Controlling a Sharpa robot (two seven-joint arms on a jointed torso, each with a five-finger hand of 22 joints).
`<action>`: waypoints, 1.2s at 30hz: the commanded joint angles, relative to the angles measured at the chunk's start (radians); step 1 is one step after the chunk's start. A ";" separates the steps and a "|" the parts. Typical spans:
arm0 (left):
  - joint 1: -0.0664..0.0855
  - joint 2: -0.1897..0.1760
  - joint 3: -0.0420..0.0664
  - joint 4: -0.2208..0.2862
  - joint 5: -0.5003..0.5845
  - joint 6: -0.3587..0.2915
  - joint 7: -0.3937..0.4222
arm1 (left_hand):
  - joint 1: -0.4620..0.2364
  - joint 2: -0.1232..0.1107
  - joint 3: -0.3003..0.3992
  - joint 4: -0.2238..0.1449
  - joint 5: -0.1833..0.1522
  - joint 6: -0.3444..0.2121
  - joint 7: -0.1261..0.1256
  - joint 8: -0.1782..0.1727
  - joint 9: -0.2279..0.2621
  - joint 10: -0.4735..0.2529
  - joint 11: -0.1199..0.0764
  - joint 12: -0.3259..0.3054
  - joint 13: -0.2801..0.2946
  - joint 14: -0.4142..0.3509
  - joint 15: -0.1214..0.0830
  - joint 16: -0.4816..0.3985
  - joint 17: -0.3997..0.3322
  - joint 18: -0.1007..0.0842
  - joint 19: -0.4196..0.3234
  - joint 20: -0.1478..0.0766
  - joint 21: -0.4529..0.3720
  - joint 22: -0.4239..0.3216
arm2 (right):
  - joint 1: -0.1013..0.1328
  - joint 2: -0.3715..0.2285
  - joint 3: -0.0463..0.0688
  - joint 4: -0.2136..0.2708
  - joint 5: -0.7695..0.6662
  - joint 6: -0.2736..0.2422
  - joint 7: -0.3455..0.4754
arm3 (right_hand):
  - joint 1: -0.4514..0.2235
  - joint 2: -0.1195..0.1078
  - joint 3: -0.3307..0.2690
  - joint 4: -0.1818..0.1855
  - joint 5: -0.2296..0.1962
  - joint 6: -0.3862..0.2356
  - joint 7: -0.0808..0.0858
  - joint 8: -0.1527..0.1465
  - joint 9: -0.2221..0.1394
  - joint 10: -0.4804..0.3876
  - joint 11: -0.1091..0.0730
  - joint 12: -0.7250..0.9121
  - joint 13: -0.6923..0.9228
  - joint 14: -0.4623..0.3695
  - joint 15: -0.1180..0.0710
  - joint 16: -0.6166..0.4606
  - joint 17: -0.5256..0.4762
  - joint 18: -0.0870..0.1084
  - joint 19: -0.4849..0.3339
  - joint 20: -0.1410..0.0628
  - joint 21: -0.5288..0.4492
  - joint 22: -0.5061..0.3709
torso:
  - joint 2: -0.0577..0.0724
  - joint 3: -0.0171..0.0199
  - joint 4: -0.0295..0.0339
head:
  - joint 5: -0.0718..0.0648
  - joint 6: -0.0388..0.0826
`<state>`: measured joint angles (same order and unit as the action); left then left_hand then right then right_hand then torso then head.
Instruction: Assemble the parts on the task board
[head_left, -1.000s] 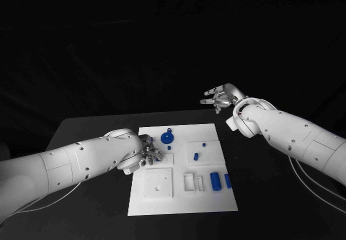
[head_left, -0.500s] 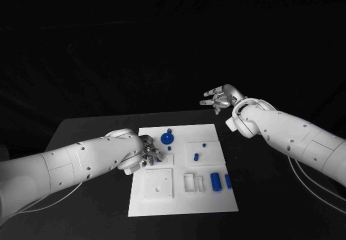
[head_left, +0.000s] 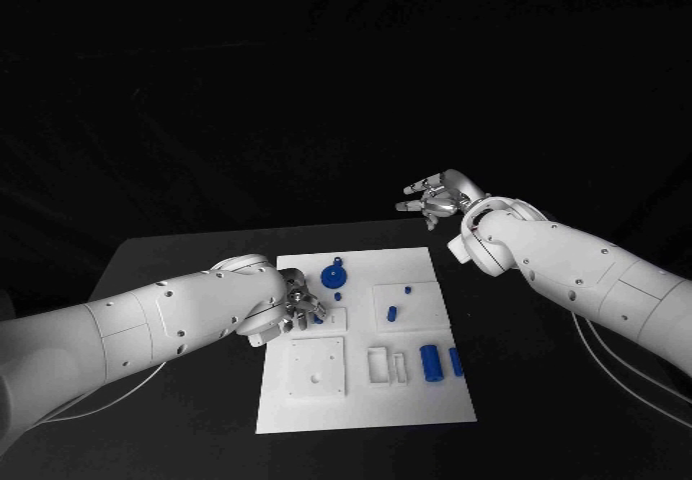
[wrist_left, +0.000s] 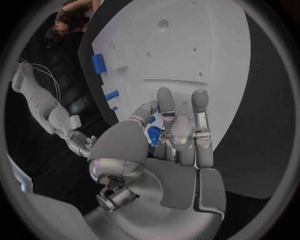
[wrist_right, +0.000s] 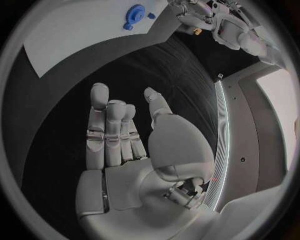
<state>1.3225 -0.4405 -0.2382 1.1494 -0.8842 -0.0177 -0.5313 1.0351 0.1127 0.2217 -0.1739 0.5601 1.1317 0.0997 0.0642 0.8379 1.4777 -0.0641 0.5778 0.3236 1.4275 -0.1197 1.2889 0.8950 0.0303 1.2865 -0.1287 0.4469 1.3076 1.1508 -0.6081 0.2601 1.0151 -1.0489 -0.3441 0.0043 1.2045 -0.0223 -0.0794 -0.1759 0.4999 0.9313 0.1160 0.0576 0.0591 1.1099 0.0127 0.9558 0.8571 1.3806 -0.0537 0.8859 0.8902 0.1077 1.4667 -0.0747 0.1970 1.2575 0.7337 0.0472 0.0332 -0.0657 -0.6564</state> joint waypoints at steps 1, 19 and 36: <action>0.000 0.008 0.001 0.002 -0.001 0.056 0.012 | 0.021 0.019 0.006 -0.003 -0.005 0.247 -0.141 0.004 0.001 0.038 -0.015 0.003 0.002 0.002 0.000 0.006 0.000 0.001 0.002 0.003 -0.004 0.019 | -0.001 0.001 0.001 -0.001 -0.004 0.015 0.001 | -0.005 0.007 0.000 -0.007 0.005 0.000 0.004 0.002 0.001 -0.006 -0.001 0.004 -0.002 -0.006 -0.004 -0.003 -0.001 0.013 0.032 0.000 -0.006 0.000 | -0.001 -0.0001 0.0007 | -0.002 -0.001; 0.001 0.016 0.000 0.002 -0.052 0.074 0.002 | 0.036 -0.039 -0.105 0.108 -0.140 0.234 -0.144 0.003 -0.021 0.038 -0.014 -0.011 -0.005 -0.004 -0.002 -0.013 -0.028 -0.003 0.004 0.001 -0.016 0.017 | -0.004 0.004 0.001 -0.002 -0.004 0.020 0.002 | -0.007 0.007 0.001 -0.010 0.005 -0.009 0.005 0.002 0.001 -0.006 -0.001 0.004 -0.002 -0.006 -0.004 -0.004 -0.001 0.013 0.031 0.000 -0.007 0.000 | -0.001 -0.0006 0.0013 | -0.006 0.000; 0.001 0.005 0.001 0.000 -0.063 0.048 0.000 | 0.021 -0.083 -0.192 0.226 -0.205 0.242 -0.143 0.004 -0.053 0.038 -0.014 -0.012 -0.008 -0.005 -0.005 -0.015 -0.031 -0.009 0.009 -0.004 -0.026 0.018 | -0.006 0.002 0.001 -0.001 -0.004 0.019 0.003 | -0.008 0.006 0.001 -0.009 0.004 -0.017 0.005 0.001 0.001 -0.007 0.000 0.003 -0.002 -0.007 -0.003 -0.004 -0.001 0.014 0.031 0.000 -0.011 -0.002 | 0.000 -0.0016 0.0013 | -0.007 0.003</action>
<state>1.3232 -0.4336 -0.2375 1.1470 -0.9386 0.0344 -0.5341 1.0570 0.0371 0.0290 0.0460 0.3631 1.3701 -0.0392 0.0690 0.7857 1.4686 -0.0768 0.5690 0.3160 1.4275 -0.1199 1.2770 0.8639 0.0304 1.2902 -0.1325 0.4237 1.3081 1.1460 -0.6061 0.2600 1.0128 -1.0491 -0.3346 0.0032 1.2005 -0.0183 -0.0782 -0.1825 0.5034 0.9185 0.1215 0.0576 0.0591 1.1099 0.0127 0.9558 0.8564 1.3806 -0.0537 0.8859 0.8904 0.1071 1.4667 -0.0747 0.1893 1.2576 0.7335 0.0459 0.0343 -0.0724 -0.6531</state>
